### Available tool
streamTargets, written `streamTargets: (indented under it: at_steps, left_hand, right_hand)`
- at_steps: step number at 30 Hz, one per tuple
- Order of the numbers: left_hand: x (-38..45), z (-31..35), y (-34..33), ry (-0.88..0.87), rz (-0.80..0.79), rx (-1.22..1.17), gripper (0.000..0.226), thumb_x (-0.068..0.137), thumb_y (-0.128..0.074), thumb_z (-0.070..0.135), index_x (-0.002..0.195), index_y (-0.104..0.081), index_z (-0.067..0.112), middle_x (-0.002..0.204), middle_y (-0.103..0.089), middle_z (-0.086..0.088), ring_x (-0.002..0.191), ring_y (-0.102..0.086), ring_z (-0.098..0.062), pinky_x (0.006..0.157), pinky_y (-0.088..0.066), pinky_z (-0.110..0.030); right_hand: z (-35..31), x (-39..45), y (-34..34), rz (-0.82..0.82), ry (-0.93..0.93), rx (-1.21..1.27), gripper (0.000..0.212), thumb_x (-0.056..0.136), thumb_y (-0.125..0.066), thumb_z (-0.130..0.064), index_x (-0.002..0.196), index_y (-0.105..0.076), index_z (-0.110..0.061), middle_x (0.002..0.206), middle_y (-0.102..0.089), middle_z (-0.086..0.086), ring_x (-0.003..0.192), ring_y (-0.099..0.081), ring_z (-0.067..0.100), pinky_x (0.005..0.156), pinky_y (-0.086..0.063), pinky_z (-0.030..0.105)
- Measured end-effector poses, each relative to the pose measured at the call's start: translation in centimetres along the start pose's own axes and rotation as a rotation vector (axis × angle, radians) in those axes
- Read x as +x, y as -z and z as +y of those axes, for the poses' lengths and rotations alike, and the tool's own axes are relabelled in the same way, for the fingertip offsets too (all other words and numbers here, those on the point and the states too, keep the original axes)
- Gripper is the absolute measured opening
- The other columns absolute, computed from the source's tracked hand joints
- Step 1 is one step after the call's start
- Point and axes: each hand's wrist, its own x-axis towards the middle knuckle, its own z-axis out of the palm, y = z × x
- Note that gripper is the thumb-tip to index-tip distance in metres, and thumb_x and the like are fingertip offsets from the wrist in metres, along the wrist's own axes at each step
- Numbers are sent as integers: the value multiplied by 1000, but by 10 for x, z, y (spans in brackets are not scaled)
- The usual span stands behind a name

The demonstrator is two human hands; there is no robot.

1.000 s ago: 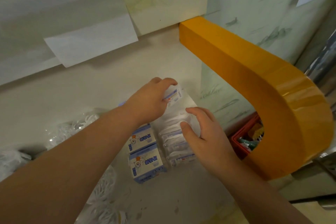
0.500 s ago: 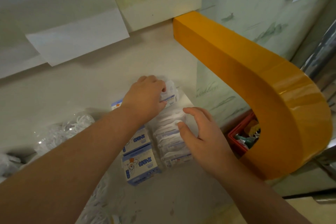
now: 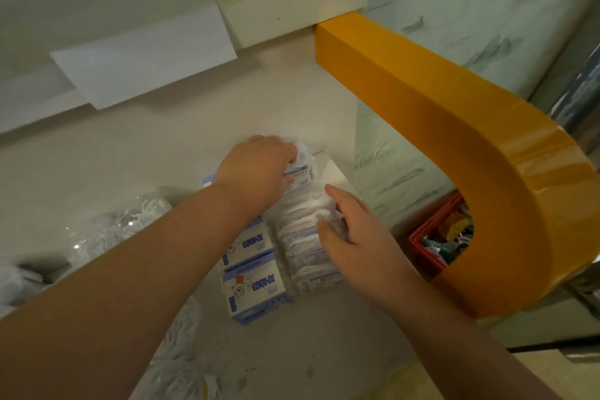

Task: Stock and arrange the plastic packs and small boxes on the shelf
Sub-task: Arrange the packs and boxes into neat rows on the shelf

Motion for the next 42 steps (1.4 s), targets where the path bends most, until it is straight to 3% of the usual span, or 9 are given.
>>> streamTargets:
  at_steps: [4, 11, 15, 18, 23, 26, 30, 36, 42]
  left_hand:
    - [-6, -3, 5, 40, -35, -19, 25, 93, -58, 38, 114, -60, 24, 115, -61, 0, 104, -52, -23, 84, -44, -37]
    - [-20, -3, 12, 14, -99, -129, 58, 94, -46, 58, 145, -44, 29, 153, -39, 8, 135, -39, -20, 108, -32, -39]
    - [-27, -4, 17, -8, -258, -197, 78, 87, -36, 76, 146, -42, 27, 157, -33, 4, 139, -33, -22, 112, -28, -41]
    - [-29, -3, 25, -93, -358, -266, 97, 68, -30, 96, 132, -55, 27, 145, -44, -1, 133, -40, -23, 113, -30, -45]
    - [-31, -2, 30, -104, -484, -76, 137, 49, -39, 100, 156, -18, 16, 164, -12, -9, 149, -12, -26, 119, -12, -39]
    - [-28, -2, 29, -79, -491, -76, 137, 50, -42, 97, 157, -11, 16, 165, -4, -7, 150, -6, -25, 118, -8, -37]
    - [-27, -6, 26, -68, -501, -64, 142, 45, -38, 99, 157, -6, 18, 165, 3, -4, 150, 1, -24, 119, -6, -40]
    - [-30, -6, 20, -45, -505, -68, 145, 45, -49, 96, 157, 2, 19, 165, 10, -2, 150, 8, -23, 121, -5, -41]
    - [-53, -17, 31, 98, -169, -457, 74, 90, -43, 70, 149, -39, 25, 156, -35, -2, 143, -28, -23, 117, -23, -44]
  right_hand:
    - [-1, -2, 0, -21, 7, 36, 59, 97, -49, -48, 150, -23, -46, 151, -30, -27, 129, -26, -16, 94, -23, 3]
    - [9, -40, 10, -101, 75, 36, 92, 70, -78, -60, 142, -22, -59, 138, -37, -41, 124, -39, -19, 90, -41, 5]
    - [6, -38, 10, -66, 113, 2, 83, 77, -76, -46, 126, -16, -77, 124, -29, -58, 117, -33, -30, 83, -28, -8]
    - [4, -26, 8, -67, 155, -41, 79, 81, -77, -37, 123, -20, -71, 115, -28, -63, 109, -32, -36, 81, -25, -10]
    - [1, -5, -1, -85, 169, -83, 72, 79, -73, -47, 138, -31, -45, 120, -46, -38, 108, -46, -20, 88, -36, 0]
    - [2, 5, 0, -89, 184, -95, 82, 76, -75, -46, 146, -33, -32, 128, -52, -21, 110, -51, -8, 92, -39, 8]
    - [-1, 14, 6, -153, 193, -65, 81, 73, -82, -38, 140, -36, -41, 115, -50, -43, 102, -48, -25, 79, -36, -3]
    - [-6, 24, 13, -279, 194, 64, 79, 74, -85, -28, 139, -41, -39, 121, -64, -16, 107, -64, 0, 85, -50, 15]
    - [4, 26, 7, -204, -33, 335, 97, 68, -77, -60, 149, -26, -43, 139, -43, -39, 124, -44, -16, 99, -40, 13]
